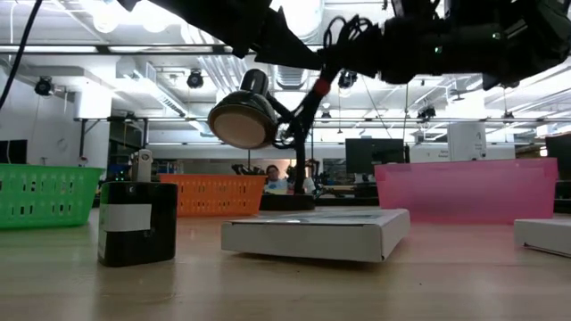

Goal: Pick and place items into bin
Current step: Put the black charger cable into the pink bin

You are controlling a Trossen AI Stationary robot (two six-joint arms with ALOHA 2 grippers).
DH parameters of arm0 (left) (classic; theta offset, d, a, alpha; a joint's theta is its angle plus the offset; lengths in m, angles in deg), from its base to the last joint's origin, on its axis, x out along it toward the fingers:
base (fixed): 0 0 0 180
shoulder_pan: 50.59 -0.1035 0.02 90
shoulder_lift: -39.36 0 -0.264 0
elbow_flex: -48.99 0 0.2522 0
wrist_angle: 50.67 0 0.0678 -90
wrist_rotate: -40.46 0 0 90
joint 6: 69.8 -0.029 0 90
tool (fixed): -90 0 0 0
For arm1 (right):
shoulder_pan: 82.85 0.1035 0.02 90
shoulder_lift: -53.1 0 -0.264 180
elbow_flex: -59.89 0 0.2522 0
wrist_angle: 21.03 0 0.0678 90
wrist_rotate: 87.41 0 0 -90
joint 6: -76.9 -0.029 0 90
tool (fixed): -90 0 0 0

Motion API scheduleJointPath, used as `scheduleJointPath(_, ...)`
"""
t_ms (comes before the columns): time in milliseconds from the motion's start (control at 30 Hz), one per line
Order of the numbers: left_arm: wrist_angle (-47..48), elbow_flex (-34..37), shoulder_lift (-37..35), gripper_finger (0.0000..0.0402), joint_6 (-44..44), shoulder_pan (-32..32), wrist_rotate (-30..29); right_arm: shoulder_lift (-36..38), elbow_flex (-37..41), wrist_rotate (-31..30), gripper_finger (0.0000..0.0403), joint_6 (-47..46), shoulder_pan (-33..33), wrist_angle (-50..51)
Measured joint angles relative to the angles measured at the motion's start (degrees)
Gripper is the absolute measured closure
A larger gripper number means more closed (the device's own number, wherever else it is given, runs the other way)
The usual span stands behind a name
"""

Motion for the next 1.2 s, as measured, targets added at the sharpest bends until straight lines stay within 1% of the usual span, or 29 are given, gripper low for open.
scheduleJointPath(200, 0.49, 0.00, -0.10, 0.0325, 0.02, -0.01, -0.11, 3.08, 1.32, -5.41, 0.0384, 0.44, 0.12, 3.54)
scheduleJointPath(367, 0.53, 0.00, -0.10, 0.0324, 0.04, -0.01, -0.24, 6.76, 2.86, -11.86, 0.0384, 0.44, 0.13, 8.86)
scheduleJointPath(500, 0.62, 0.00, -0.10, 0.0324, 0.10, -0.01, -0.24, 10.45, 4.95, -16.17, 0.0385, 0.37, 0.24, 10.41)
scheduleJointPath(767, 1.30, 0.00, -0.12, 0.0324, 0.17, -0.05, -0.27, 20.54, 11.57, -19.31, 0.0385, 0.18, 0.77, 10.39)
scheduleJointPath(1033, 1.26, 0.00, -0.12, 0.0324, 0.17, -0.05, -0.30, 28.98, 17.58, -19.29, 0.0385, -0.86, 2.08, 10.48)
scheduleJointPath(1133, 1.25, 0.00, -0.12, 0.0324, 0.17, -0.05, -0.31, 31.00, 18.57, -21.37, 0.0385, -0.31, 2.54, 10.40)
scheduleJointPath(1200, 1.25, 0.00, -0.12, 0.0324, 0.17, -0.05, -0.31, 31.97, 19.32, -24.03, 0.0385, 0.24, 3.05, 10.57)
